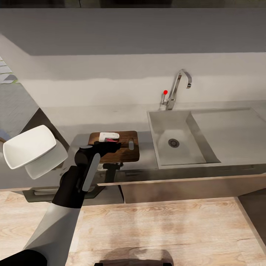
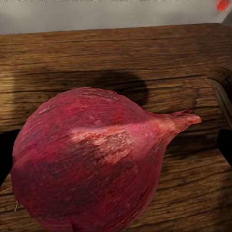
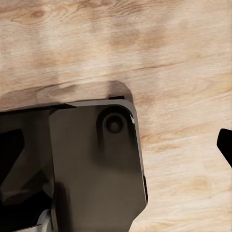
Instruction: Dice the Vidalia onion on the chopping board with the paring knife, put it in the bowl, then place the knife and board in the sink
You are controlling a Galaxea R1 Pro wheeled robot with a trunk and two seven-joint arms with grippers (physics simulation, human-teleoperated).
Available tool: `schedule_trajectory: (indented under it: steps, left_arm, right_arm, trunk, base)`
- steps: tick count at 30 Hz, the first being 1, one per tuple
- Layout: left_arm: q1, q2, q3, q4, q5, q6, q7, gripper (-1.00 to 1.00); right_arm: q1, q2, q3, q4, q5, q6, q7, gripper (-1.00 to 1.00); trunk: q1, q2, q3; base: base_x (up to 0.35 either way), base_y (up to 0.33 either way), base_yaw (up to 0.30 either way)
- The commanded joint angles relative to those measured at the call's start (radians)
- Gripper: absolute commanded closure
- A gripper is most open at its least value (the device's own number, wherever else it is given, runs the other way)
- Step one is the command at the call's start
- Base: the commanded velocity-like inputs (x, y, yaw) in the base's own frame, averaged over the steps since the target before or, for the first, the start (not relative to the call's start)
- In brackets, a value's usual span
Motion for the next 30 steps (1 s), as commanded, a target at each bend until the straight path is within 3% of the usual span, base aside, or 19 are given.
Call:
schedule_trajectory:
  steps: [1, 15, 30]
  left_arm:
    - [-0.001, 0.000, -0.001, -0.001, 0.011, 0.004, 0.010, -1.00]
    - [-0.001, 0.000, 0.000, -0.003, 0.011, 0.004, 0.010, -1.00]
    - [-0.001, 0.000, 0.000, -0.020, 0.011, 0.004, 0.010, -1.00]
  right_arm:
    - [0.000, 0.002, -0.006, -0.002, 0.010, -0.002, 0.006, -1.00]
    - [0.000, 0.002, -0.006, -0.002, 0.011, -0.002, 0.007, -1.00]
    - [0.000, 0.003, -0.006, -0.002, 0.010, -0.002, 0.007, -1.00]
  trunk:
    - [0.001, -0.002, -0.001]
    - [0.001, -0.002, 0.000]
    - [0.001, -0.002, 0.021]
  base:
    - [0.000, 0.000, 0.000]
    - [0.000, 0.000, 0.000]
    - [0.000, 0.000, 0.000]
